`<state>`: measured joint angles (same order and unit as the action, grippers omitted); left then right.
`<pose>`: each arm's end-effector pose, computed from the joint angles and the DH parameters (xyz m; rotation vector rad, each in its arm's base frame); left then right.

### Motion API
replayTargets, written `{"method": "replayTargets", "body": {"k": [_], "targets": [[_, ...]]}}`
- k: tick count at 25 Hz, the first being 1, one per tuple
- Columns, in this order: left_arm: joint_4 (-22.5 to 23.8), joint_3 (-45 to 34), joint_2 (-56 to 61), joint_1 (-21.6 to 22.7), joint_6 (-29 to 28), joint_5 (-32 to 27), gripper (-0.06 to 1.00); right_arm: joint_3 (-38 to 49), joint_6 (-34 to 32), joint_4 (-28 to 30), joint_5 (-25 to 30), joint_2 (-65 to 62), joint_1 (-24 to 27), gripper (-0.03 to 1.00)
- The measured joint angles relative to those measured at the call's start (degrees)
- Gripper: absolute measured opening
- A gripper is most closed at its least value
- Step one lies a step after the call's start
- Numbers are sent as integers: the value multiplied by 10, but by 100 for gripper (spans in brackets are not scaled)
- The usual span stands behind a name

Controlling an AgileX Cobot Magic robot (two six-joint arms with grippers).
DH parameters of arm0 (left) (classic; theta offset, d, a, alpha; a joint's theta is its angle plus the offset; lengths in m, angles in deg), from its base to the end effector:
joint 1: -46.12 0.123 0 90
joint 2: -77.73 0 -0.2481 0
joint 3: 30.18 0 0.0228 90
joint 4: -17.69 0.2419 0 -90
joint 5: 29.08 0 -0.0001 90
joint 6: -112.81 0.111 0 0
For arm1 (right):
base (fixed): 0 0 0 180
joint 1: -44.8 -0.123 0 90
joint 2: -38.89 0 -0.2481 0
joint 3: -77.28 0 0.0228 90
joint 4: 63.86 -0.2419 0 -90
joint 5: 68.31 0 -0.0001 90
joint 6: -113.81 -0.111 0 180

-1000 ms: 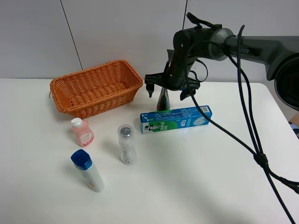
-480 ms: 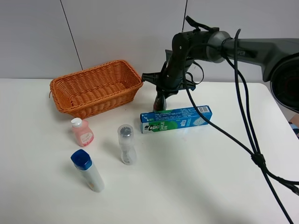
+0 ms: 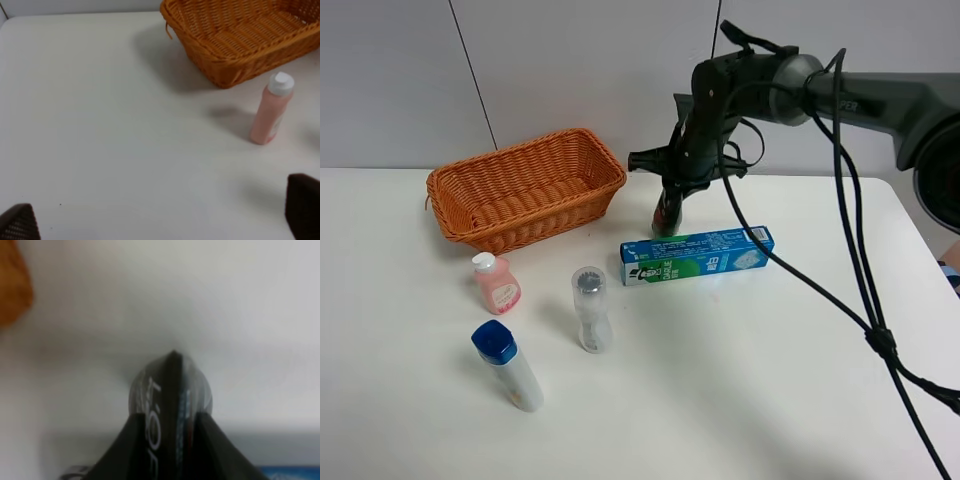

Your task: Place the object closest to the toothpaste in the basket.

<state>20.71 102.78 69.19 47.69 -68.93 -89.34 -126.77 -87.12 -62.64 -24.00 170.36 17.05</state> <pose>0.0409 0.0062 0.2670 -0.0609 2.0203 0.0609 0.4029 0.2101 0.1604 -0.1743 2.6674 0.2547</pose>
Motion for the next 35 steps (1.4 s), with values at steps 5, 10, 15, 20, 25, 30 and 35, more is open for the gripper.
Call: {"method": "replayTargets", "body": {"k": [5,10,15,20,25,30,35], "targets": [[0,0,0,0,0,0,99,0,97,-29,-111,-70,-13,20],[0,0,0,0,0,0,99,-46,202,-105,-183,-60,-56,20],[0,0,0,0,0,0,99,-119,226,-119,-197,22,-84,20],[0,0,0,0,0,0,99,-153,228,-118,-204,91,-87,20],[0,0,0,0,0,0,99,-156,229,-121,-207,102,-91,73],[0,0,0,0,0,0,99,-156,224,-138,-194,58,-96,96],[0,0,0,0,0,0,99,-156,221,-96,-157,-62,-96,98]]}}
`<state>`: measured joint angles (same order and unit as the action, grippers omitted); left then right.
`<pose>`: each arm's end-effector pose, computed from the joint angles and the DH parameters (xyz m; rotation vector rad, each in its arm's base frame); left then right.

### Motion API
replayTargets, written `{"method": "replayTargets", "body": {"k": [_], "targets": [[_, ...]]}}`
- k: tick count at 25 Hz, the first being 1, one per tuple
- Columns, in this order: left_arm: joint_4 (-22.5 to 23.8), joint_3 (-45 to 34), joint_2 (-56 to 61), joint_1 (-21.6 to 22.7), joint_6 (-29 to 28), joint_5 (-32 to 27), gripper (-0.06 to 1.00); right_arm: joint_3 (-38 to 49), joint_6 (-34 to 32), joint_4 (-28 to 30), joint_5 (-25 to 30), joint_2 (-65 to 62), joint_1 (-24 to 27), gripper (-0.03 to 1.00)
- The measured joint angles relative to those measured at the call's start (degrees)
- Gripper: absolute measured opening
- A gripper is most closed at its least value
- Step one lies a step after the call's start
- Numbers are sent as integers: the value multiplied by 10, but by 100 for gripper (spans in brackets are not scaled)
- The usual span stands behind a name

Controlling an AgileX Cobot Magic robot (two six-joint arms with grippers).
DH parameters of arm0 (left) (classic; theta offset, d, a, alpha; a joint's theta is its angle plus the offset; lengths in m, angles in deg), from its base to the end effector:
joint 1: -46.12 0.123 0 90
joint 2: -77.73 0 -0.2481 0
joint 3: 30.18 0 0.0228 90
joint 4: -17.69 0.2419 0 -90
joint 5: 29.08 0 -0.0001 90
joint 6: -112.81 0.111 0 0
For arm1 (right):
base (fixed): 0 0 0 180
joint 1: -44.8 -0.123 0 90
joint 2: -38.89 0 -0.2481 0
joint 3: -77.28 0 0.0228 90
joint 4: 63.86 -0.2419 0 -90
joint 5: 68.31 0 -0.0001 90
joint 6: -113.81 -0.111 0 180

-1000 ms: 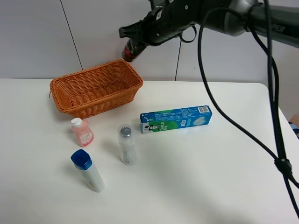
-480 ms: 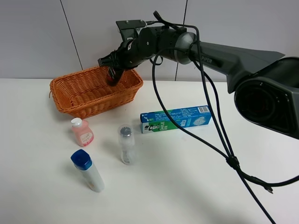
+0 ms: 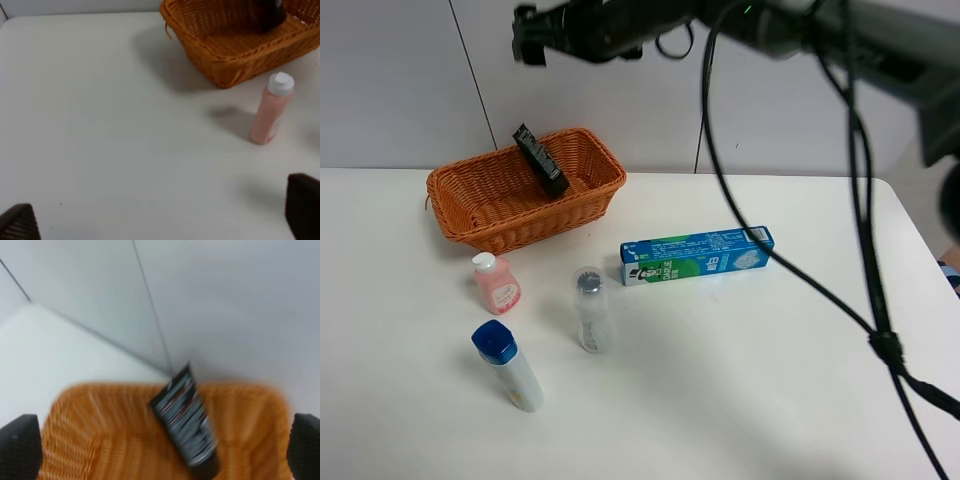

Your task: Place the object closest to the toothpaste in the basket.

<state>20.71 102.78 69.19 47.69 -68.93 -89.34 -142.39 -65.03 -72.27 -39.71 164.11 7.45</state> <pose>0.0409 0.0062 0.2670 -0.0609 2.0203 0.0609 0.3798 0.2996 0.3223 -0.5890 1.9432 0.5565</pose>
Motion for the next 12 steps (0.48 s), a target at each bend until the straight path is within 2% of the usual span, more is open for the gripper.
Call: {"method": "replayTargets", "body": {"k": [4,12], "targets": [[0,0,0,0,0,0,99,-1,-12,49,51,-107,11,98],[0,0,0,0,0,0,99,-1,-35,142,208,-301,86,98]]}}
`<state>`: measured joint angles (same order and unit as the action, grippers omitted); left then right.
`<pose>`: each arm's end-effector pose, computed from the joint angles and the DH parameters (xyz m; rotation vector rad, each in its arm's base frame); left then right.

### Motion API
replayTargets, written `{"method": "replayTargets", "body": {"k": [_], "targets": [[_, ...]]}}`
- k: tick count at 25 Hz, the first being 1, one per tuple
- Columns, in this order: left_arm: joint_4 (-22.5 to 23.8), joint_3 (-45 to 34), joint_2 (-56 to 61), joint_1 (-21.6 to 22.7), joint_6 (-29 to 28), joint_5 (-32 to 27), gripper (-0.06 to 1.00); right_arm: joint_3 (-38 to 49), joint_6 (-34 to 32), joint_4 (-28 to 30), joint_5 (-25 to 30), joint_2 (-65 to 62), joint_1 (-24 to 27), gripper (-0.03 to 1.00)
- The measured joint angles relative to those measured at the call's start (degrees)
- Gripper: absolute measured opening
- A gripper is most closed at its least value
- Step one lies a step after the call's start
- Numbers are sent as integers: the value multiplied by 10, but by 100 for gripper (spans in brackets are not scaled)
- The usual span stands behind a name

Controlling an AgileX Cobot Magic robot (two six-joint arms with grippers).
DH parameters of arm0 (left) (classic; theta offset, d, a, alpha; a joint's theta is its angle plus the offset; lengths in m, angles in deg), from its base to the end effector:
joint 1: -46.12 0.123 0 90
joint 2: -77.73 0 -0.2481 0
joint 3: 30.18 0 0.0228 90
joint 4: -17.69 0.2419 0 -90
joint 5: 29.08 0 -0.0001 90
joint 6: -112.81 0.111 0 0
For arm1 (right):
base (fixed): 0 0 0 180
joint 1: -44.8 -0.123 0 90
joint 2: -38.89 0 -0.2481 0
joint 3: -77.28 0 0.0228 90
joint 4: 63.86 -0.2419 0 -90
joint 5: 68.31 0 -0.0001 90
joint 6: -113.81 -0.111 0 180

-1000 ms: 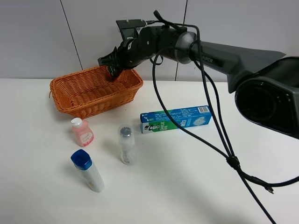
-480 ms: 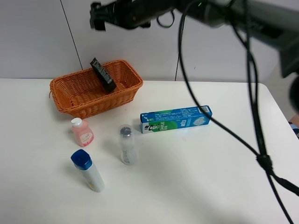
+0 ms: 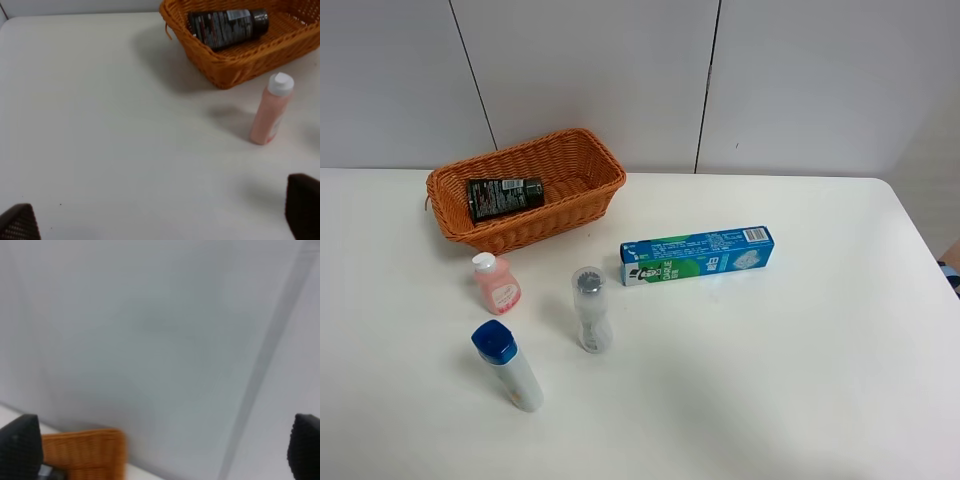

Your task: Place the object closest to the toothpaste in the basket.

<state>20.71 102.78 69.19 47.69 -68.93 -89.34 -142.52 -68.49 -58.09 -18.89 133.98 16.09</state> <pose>0.0409 0.0062 0.2670 -0.0609 2.0203 0.0609 0.2803 0.1439 0.4987 -0.4244 1.7825 0.2656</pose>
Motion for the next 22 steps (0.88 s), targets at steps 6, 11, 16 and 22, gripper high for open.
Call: {"method": "replayTargets", "body": {"k": [6,11,16,22], "targets": [[0,0,0,0,0,0,99,7,-4,26,85,-113,81,98],[0,0,0,0,0,0,99,165,-3,56,92,-234,155,98],[0,0,0,0,0,0,99,453,-8,59,69,-399,235,98],[0,0,0,0,0,0,99,738,-43,47,71,-608,291,98]]}}
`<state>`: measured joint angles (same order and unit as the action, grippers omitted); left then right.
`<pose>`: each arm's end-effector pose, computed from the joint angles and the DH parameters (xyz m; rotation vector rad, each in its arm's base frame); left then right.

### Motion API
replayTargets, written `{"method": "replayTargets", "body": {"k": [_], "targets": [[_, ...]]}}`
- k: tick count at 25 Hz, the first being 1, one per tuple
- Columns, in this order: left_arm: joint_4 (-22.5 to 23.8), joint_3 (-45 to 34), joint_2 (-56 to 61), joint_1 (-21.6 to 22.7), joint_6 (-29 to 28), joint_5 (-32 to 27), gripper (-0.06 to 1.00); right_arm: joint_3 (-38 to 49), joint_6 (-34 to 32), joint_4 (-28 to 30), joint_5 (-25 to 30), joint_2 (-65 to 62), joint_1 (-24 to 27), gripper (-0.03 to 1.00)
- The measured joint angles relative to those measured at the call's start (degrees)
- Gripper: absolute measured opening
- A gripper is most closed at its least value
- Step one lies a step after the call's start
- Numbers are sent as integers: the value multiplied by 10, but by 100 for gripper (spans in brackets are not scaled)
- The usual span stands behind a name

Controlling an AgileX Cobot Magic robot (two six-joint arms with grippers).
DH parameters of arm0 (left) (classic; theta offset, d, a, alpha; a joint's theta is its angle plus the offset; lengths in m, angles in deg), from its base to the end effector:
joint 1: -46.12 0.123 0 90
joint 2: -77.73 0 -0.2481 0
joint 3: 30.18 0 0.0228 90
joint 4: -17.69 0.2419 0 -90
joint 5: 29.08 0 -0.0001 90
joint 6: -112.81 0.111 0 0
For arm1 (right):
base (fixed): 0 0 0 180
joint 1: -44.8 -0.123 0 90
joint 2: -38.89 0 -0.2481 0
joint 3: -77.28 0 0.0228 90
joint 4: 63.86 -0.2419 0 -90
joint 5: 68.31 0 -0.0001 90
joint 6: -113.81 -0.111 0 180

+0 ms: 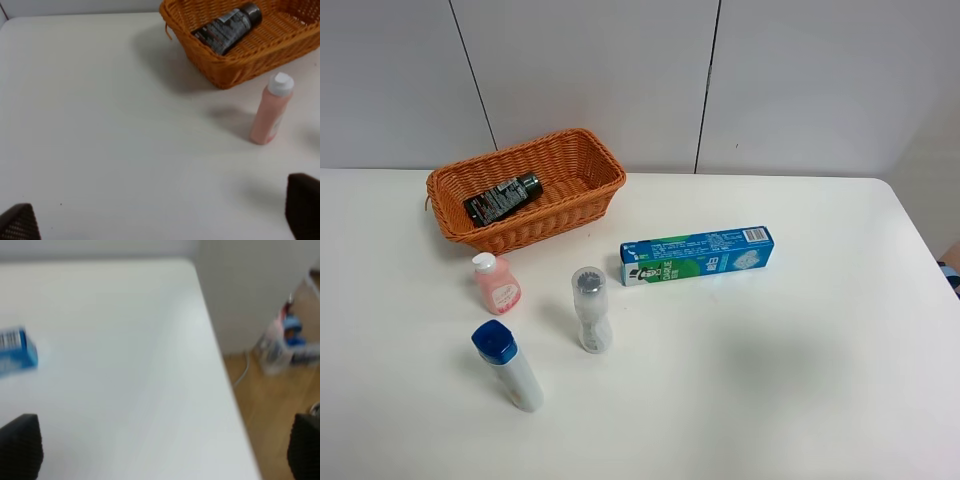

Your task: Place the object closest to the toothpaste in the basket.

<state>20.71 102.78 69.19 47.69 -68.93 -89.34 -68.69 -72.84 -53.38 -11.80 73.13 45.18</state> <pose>0.0409 0.0062 0.2670 -0.0609 2.0203 0.0609 0.1016 -0.0175 0.3114 0.1099 2.1638 -0.1607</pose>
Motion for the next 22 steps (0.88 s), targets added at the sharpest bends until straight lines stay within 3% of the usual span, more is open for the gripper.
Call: {"method": "replayTargets", "body": {"k": [4,10,22], "targets": [[0,0,0,0,0,0,99,94,-11,-34,9,-129,1,98],[0,0,0,0,0,1,99,126,-15,-40,35,-243,1,98],[0,0,0,0,0,1,99,131,-13,-44,44,-254,1,93]]}}
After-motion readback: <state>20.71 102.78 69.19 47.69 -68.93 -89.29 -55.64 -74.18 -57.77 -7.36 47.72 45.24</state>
